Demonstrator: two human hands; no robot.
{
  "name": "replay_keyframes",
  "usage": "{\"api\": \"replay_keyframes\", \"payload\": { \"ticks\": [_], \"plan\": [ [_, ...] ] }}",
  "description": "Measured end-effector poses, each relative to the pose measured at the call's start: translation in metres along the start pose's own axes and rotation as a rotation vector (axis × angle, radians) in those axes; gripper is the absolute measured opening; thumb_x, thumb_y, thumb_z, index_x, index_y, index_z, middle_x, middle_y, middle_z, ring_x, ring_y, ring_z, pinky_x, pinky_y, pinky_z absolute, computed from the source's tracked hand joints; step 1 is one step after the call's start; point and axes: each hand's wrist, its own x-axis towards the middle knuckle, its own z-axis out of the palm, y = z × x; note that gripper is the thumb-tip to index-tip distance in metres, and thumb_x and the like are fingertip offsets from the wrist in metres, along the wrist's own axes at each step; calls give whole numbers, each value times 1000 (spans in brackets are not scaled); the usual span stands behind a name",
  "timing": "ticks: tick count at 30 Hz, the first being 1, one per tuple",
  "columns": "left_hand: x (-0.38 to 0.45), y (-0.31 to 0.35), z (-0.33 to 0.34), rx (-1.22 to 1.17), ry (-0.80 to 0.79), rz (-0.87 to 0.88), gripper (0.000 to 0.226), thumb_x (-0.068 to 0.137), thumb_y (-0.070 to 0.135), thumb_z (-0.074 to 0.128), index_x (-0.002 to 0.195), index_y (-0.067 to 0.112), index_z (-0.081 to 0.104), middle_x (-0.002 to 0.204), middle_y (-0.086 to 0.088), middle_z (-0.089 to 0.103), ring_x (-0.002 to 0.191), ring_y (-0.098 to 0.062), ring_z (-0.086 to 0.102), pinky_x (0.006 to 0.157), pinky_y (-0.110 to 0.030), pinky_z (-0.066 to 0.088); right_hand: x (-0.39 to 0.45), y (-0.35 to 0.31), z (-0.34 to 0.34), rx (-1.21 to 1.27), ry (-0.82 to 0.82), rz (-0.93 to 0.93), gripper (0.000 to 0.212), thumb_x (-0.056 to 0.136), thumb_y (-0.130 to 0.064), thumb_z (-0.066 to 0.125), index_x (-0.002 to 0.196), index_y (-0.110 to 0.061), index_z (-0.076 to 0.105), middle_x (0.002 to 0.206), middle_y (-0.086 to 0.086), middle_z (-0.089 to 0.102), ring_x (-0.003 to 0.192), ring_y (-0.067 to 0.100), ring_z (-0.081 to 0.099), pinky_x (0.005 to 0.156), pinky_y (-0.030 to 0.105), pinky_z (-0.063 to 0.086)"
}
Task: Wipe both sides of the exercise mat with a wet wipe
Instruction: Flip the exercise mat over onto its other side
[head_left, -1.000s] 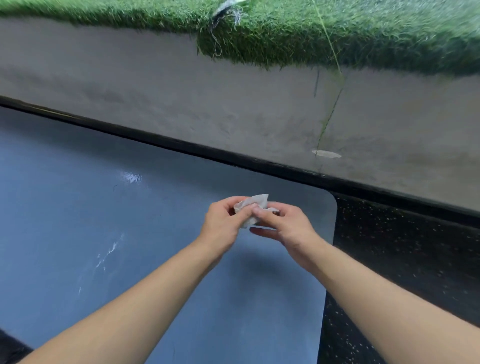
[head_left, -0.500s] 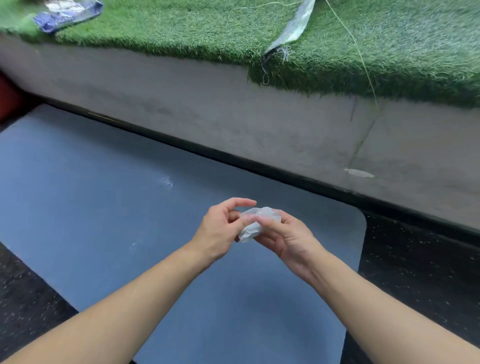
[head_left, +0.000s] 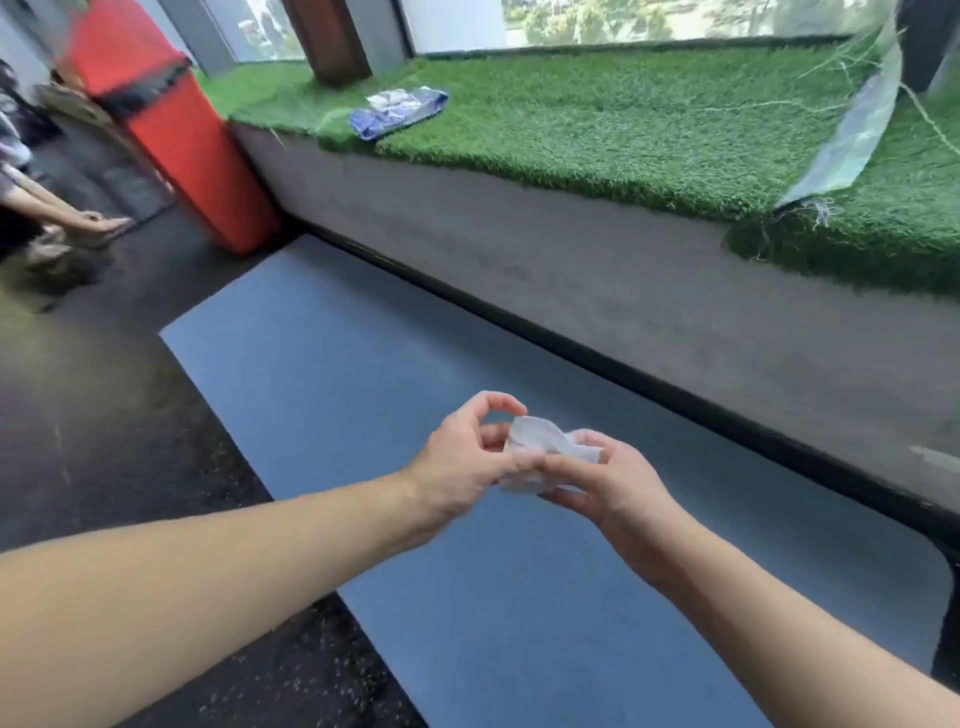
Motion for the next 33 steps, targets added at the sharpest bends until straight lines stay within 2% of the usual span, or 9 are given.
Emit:
{"api": "replay_keyframes", "payload": {
  "ticks": [4,7,10,12,15,18,22,27,33],
  "plan": [
    [-34,11,-88,-81,214,82,35,77,12,81,79,21,48,79,-12,63,76,-27,62,74,-37,52,32,-2,89,226,-134,82,31,96,-10,68,127,-3,69,122,10,76,101,22,76,83,28,60],
    [-64,5,-155,-50,348,110,34,83,-6,75,67,17,54,69,-5,58,68,-18,59,69,-26,53,62,10,161,216,-164,115,24,91,-5,74,115,-7,72,111,10,76,86,17,72,66,21,56],
    [-99,-11,-225,-5,446,106,12,87,-3,73,94,6,73,90,-2,76,83,-16,70,79,-25,57,92,32,235,70,-215,144,28,86,2,78,112,-5,70,111,14,76,93,22,74,71,24,56],
    [-121,-27,-270,11,509,108,24,85,-2,75,107,7,73,106,-3,77,97,-19,73,86,-28,58,109,48,282,-2,-240,189,29,88,2,77,115,-5,70,112,13,79,95,24,77,80,29,57],
    [-154,-55,-329,1,618,90,35,82,-3,78,115,7,71,108,-5,76,102,-22,73,87,-26,57,130,71,349,-88,-300,239,25,94,-6,74,118,-2,70,107,13,80,94,27,79,85,32,61],
    [-175,-81,-377,-22,688,79,40,81,-2,80,118,10,71,106,-9,77,102,-26,73,91,-34,57,153,92,405,-129,-338,243,26,94,-5,74,118,3,69,110,20,78,98,32,78,91,39,63],
    [-195,-100,-444,-70,803,92,43,80,-3,79,119,11,70,105,-7,77,101,-26,73,86,-31,58,186,116,478,-139,-398,233,33,90,-2,79,120,5,68,108,18,78,96,30,79,80,31,63],
    [-218,-121,-524,-57,866,92,44,79,-6,78,118,16,71,103,-5,78,98,-23,74,84,-31,60,226,141,556,-279,-480,266,27,85,4,81,111,2,73,105,18,79,96,30,79,83,31,64],
    [-229,-196,-575,-119,919,-9,45,79,-5,79,117,18,71,100,-5,78,97,-24,74,87,-34,60,263,212,603,-454,-483,368,25,83,6,83,106,2,75,99,17,80,90,27,80,73,26,63]
  ]
}}
